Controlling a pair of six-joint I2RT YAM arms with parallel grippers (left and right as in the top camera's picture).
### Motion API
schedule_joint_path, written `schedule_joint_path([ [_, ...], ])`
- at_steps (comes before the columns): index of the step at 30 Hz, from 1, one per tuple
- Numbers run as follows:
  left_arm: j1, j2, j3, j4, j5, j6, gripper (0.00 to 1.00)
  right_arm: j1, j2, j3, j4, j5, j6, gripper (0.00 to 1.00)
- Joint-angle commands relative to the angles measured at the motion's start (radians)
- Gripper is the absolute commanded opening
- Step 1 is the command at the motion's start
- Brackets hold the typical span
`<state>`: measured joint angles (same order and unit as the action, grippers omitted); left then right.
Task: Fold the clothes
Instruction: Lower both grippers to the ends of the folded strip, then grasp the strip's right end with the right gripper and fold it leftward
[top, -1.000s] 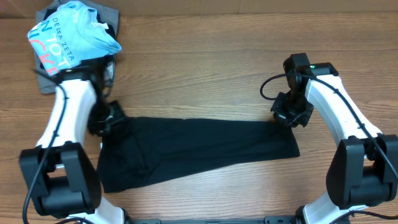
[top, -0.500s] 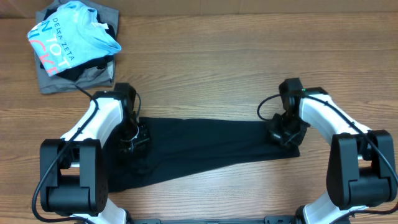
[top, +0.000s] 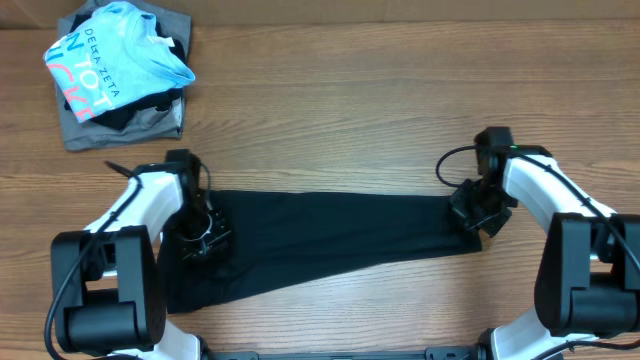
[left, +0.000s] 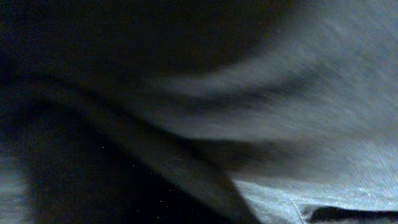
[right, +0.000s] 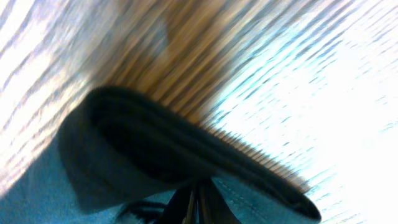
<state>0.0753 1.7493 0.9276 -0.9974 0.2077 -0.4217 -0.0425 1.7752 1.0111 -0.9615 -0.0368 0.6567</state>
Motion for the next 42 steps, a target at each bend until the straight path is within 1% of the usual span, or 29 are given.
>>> schedule_joint_path([
  [1,0.082,0.003,-0.027,0.028,-0.106,-0.036,0.22,-0.05,-0.011,-0.016,0.021,0.08,0.029,0.06],
  [4,0.13,0.003,-0.027,0.035,-0.106,-0.054,0.24,-0.078,-0.011,-0.016,0.037,0.076,0.029,0.05],
  [6,0.154,0.003,-0.019,0.042,-0.115,-0.053,0.29,-0.092,-0.011,-0.014,0.041,0.068,0.029,0.04],
  [8,0.176,0.003,0.006,0.029,-0.119,-0.053,0.29,-0.106,-0.011,-0.006,0.039,0.065,0.029,0.04],
  [9,0.187,0.003,0.028,0.008,-0.118,-0.053,0.29,-0.113,-0.012,0.001,0.033,0.063,0.029,0.04],
  [11,0.198,0.003,0.09,-0.051,-0.119,-0.053,0.24,-0.128,-0.014,0.025,0.011,0.058,0.029,0.04],
  [14,0.199,0.003,0.229,-0.167,-0.132,-0.049,0.24,-0.15,-0.023,0.074,-0.037,0.056,0.019,0.04],
  [15,0.193,0.003,0.316,-0.229,-0.132,-0.049,0.24,-0.156,-0.034,0.103,-0.06,0.025,-0.018,0.07],
  [17,0.185,0.003,0.411,-0.29,-0.133,-0.046,0.26,-0.159,-0.049,0.125,-0.072,-0.065,-0.098,0.18],
  [18,0.18,0.003,0.457,-0.317,-0.133,-0.046,0.27,-0.159,-0.058,0.13,-0.074,-0.135,-0.159,0.27],
  [20,0.171,0.003,0.529,-0.362,-0.131,-0.045,0.29,-0.159,-0.068,0.13,-0.087,-0.231,-0.26,0.62],
  [22,0.153,0.003,0.585,-0.401,-0.117,-0.022,0.33,-0.156,-0.068,0.125,-0.126,-0.243,-0.318,0.87],
  [23,0.143,0.003,0.6,-0.414,-0.104,-0.005,0.36,-0.154,-0.068,0.118,-0.131,-0.241,-0.332,0.98],
  [24,0.132,0.003,0.607,-0.419,-0.084,0.016,0.4,-0.154,-0.068,0.106,-0.133,-0.242,-0.35,1.0],
  [25,0.122,0.003,0.607,-0.42,-0.066,0.037,0.51,-0.154,-0.068,0.094,-0.133,-0.242,-0.355,1.0],
  [28,0.086,0.003,0.598,-0.418,-0.039,0.056,1.0,-0.154,-0.068,0.047,-0.108,-0.245,-0.359,1.0],
  [34,0.016,0.003,0.591,-0.403,-0.038,0.056,1.0,-0.148,-0.068,-0.054,-0.03,-0.29,-0.373,1.0],
  [42,-0.033,0.003,0.591,-0.385,-0.038,0.056,1.0,-0.091,-0.068,-0.163,0.076,-0.431,-0.373,1.0],
])
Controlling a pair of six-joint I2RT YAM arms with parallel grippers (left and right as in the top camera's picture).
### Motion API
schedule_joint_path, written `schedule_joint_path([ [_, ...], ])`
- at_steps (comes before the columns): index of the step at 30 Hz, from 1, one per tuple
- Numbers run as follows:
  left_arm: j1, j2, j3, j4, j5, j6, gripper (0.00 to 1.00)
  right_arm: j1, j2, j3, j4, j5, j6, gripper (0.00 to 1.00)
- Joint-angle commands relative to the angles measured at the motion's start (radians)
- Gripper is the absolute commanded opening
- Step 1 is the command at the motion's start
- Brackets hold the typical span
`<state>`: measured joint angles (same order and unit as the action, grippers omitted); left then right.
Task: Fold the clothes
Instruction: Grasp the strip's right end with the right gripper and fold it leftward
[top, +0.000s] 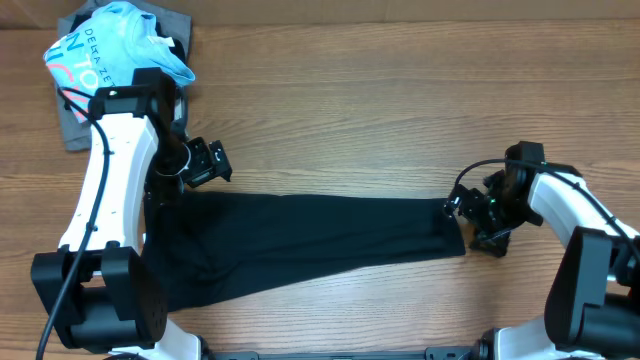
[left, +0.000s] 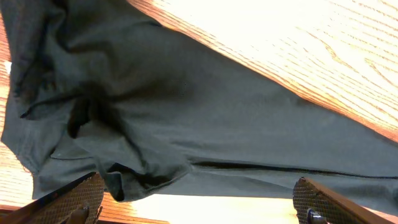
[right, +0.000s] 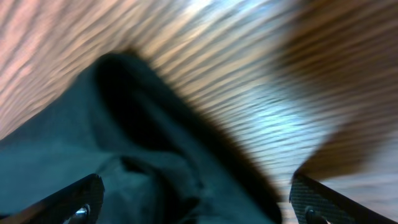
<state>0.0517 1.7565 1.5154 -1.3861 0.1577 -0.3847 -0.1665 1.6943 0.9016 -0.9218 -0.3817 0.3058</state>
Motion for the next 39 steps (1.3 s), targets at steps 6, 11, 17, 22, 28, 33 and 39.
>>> schedule_joint_path([
  [6,-0.013,-0.004,0.003,0.003,0.011,0.019,1.0,0.095,0.013,-0.084,0.061,-0.098,-0.011,0.79],
  [11,-0.013,-0.004,0.003,0.003,0.011,0.02,1.0,0.097,0.013,-0.084,0.08,-0.098,0.05,0.29],
  [17,-0.013,-0.004,0.003,0.002,0.011,0.023,1.0,0.085,0.013,-0.061,0.064,0.032,0.15,0.04],
  [22,-0.013,-0.004,0.0,0.002,0.011,0.023,1.0,0.051,-0.003,0.014,-0.012,0.17,0.24,0.04],
  [28,-0.013,-0.004,-0.01,-0.002,-0.004,0.024,1.0,-0.002,-0.104,0.134,-0.145,0.28,0.279,0.04],
  [33,-0.013,-0.004,-0.01,-0.002,-0.003,0.023,1.0,0.051,-0.209,0.162,-0.194,0.28,0.263,0.04],
  [39,-0.013,-0.004,-0.01,-0.005,-0.003,0.023,1.0,0.201,-0.228,0.156,-0.212,0.276,0.268,0.04],
])
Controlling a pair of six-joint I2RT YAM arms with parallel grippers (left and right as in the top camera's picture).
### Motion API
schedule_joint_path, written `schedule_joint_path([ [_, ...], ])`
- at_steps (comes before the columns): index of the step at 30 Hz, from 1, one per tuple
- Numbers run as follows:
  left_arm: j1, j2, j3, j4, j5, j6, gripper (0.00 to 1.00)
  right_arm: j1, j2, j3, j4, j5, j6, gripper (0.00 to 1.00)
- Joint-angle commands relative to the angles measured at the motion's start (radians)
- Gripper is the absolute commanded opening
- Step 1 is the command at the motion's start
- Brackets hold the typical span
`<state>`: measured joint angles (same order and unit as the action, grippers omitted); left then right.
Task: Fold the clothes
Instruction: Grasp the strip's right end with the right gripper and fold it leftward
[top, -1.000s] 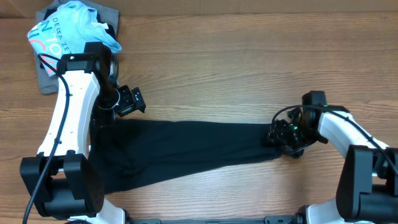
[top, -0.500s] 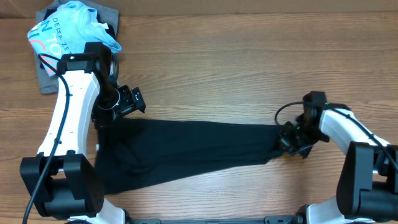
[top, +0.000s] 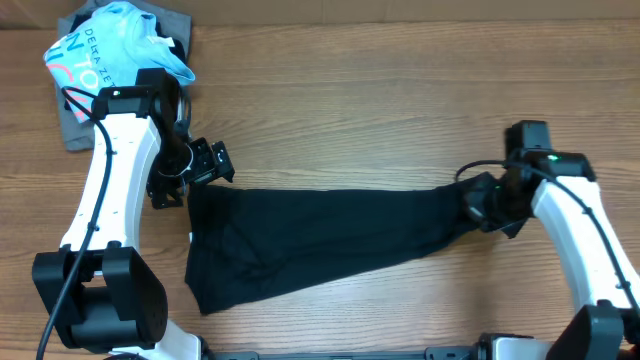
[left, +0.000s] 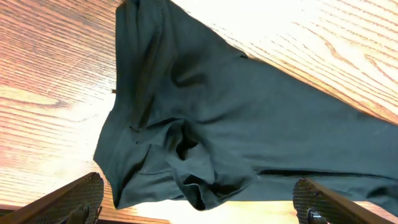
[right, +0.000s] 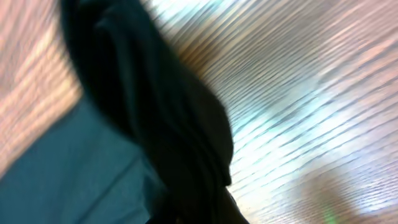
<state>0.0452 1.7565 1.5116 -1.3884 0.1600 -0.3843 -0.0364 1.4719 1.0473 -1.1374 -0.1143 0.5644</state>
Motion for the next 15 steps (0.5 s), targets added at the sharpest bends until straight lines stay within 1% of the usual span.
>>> schedule_joint_path([
  [1,-0.007,-0.004,-0.006,-0.003,-0.005,0.023,1.0,0.103,-0.006,0.01,0.006,0.008,0.014,0.04],
  [6,-0.007,-0.004,-0.006,-0.007,-0.006,0.023,1.0,0.245,-0.006,0.011,0.058,-0.058,0.042,0.04],
  [10,-0.007,-0.004,-0.006,-0.01,-0.006,0.023,1.0,0.325,-0.006,0.011,0.092,-0.07,0.042,0.04],
  [15,-0.007,-0.004,-0.006,-0.011,-0.006,0.023,1.0,0.417,-0.006,0.01,0.093,-0.126,0.038,0.04],
])
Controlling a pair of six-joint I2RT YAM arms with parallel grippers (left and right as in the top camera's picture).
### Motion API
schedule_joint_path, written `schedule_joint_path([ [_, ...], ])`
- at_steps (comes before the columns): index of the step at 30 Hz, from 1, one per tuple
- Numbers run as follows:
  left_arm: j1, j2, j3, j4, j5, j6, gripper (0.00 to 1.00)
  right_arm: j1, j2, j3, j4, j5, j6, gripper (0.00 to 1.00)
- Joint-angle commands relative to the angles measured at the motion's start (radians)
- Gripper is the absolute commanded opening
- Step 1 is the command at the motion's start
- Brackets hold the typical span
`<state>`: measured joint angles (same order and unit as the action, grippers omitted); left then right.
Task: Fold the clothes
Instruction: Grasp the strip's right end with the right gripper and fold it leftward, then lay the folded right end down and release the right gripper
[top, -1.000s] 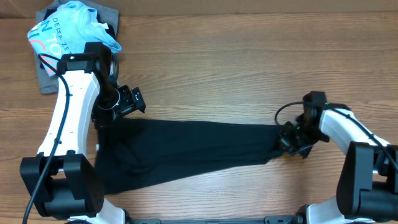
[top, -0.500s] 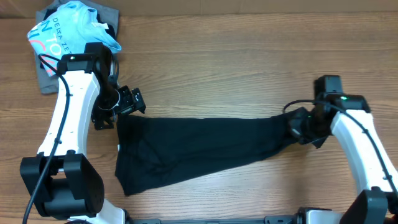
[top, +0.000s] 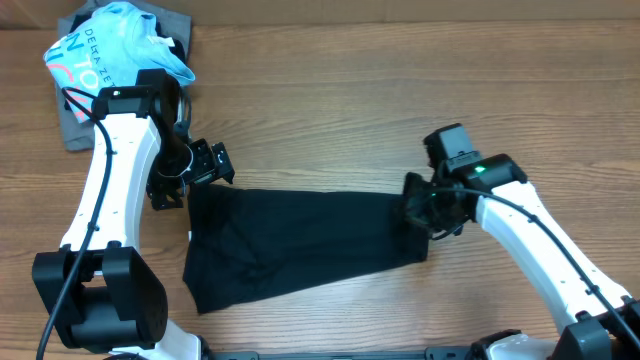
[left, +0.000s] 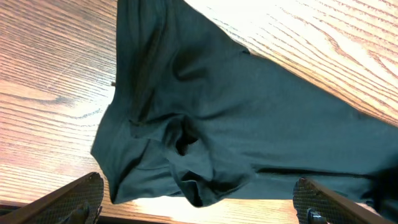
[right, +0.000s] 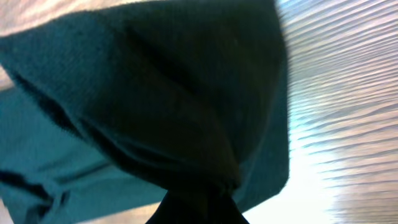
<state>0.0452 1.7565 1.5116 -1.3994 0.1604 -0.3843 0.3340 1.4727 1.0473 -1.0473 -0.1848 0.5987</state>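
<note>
A black garment (top: 300, 240) lies stretched across the wooden table, its wide end at the left, its narrow end lifted and doubled back at the right. My right gripper (top: 425, 208) is shut on that narrow end, which hangs bunched from its jaws (right: 205, 193) over the rest of the cloth. My left gripper (top: 200, 165) hovers open just above the garment's upper left corner. In the left wrist view, the wrinkled wide end (left: 186, 137) spreads between the open fingertips (left: 74, 199), apart from them.
A pile of other clothes (top: 120, 65), a light blue printed shirt on grey and black pieces, sits at the table's back left corner. Bare wooden tabletop (top: 400, 100) surrounds the garment.
My right gripper has moved left with the narrow end, from about the table's right third toward the middle, so the garment is shorter. The left arm has not moved.
Both grippers were down on the garment's two ends. Then the left one was raised and open near the clothes pile, and the right one stood open by the narrow end. Later the right was shut on that end, and now holds it carried leftward over the cloth.
</note>
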Motion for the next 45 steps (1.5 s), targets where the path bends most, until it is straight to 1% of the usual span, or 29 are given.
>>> schedule_joint_path([
  [1,-0.008,-0.004,-0.006,0.001,-0.006,0.023,1.0,0.071,-0.006,0.01,0.007,-0.063,0.003,0.04],
  [5,-0.018,-0.004,-0.006,0.001,-0.006,0.023,1.0,0.18,-0.003,0.005,0.036,-0.064,0.008,0.04],
  [12,-0.02,-0.004,-0.006,0.0,-0.006,0.023,1.0,0.291,0.004,0.005,0.086,-0.084,0.095,0.04],
  [17,-0.02,-0.004,-0.006,0.0,-0.006,0.023,1.0,0.296,0.004,0.005,0.139,-0.175,0.095,0.04],
  [25,-0.02,-0.004,-0.006,0.0,-0.007,0.023,1.0,0.322,0.017,0.0,0.152,-0.198,0.1,0.04],
  [31,-0.02,-0.004,-0.006,0.0,-0.007,0.023,1.0,0.377,0.043,-0.001,0.224,-0.201,0.155,0.04],
  [35,-0.02,-0.004,-0.006,-0.003,-0.007,0.027,1.0,0.389,0.07,-0.001,0.274,-0.199,0.188,0.04],
  [37,-0.021,-0.004,-0.006,-0.004,-0.007,0.031,1.0,0.391,0.09,-0.001,0.294,-0.203,0.195,0.13],
  [38,-0.02,-0.004,-0.006,-0.005,-0.007,0.034,1.0,0.391,0.099,-0.001,0.301,-0.204,0.197,0.15],
  [41,-0.02,-0.004,-0.006,-0.008,-0.007,0.041,1.0,0.392,0.132,-0.001,0.315,-0.214,0.2,0.16],
  [42,-0.021,-0.004,-0.006,-0.008,-0.007,0.041,1.0,0.393,0.143,-0.001,0.316,-0.214,0.199,0.18],
  [44,-0.02,-0.004,-0.006,-0.008,-0.007,0.041,1.0,0.394,0.159,-0.001,0.315,-0.222,0.198,0.37],
  [45,-0.02,-0.004,-0.006,-0.008,-0.007,0.041,1.0,0.394,0.164,-0.001,0.313,-0.228,0.198,0.5],
])
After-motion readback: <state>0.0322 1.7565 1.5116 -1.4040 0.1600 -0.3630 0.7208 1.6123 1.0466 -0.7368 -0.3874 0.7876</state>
